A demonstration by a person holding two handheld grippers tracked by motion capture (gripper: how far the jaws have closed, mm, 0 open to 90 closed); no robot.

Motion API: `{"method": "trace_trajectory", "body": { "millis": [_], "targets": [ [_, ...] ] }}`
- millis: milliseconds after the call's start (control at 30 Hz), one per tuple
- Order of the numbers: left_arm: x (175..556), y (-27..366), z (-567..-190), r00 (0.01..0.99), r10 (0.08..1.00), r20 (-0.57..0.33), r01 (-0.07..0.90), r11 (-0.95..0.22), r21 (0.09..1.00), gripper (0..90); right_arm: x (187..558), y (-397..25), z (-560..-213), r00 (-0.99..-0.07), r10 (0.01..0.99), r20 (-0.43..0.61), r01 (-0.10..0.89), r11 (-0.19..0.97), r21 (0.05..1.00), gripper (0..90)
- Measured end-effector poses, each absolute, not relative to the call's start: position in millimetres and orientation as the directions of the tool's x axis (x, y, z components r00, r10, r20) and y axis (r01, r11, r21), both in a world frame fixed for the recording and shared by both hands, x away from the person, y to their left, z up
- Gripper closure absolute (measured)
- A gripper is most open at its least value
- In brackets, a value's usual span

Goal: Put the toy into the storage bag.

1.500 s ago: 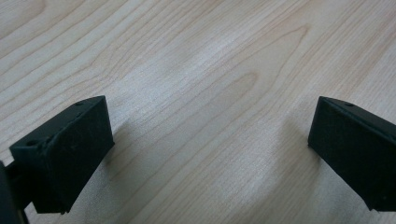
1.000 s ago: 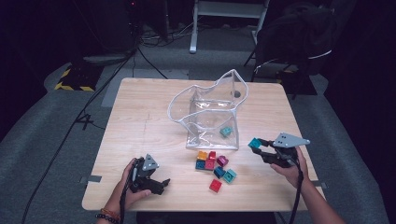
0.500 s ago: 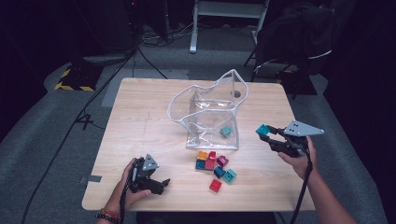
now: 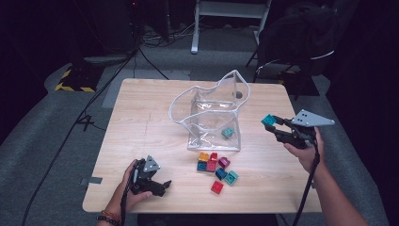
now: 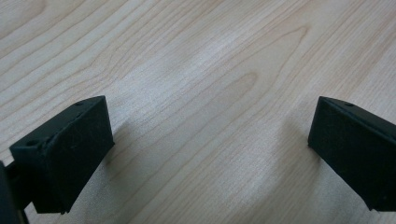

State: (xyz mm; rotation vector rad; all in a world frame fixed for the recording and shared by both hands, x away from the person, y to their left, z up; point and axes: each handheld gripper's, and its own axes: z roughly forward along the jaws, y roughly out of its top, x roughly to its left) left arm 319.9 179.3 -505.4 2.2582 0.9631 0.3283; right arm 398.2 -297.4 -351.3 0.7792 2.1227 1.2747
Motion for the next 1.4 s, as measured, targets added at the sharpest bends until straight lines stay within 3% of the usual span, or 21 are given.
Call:
{"method": "trace_trajectory", "body": {
  "millis": [800, 1400],
  "targets": [
    [319.9, 179.3, -505.4, 0.698, 0.715, -0.024, 0.552, -0.517, 0.654, 0.2, 413.8, -270.0, -306.6, -0.683, 0.706, -0.187, 0.127, 0.367, 0.922, 59.2],
    [319.9, 179.3, -505.4, 0.698, 0.715, -0.024, 0.552, -0.517, 0.654, 0.2, 423.7, -245.7, -292.7, -0.698, 0.689, -0.195, 0.098, 0.362, 0.927, 59.2]
  ]
}}
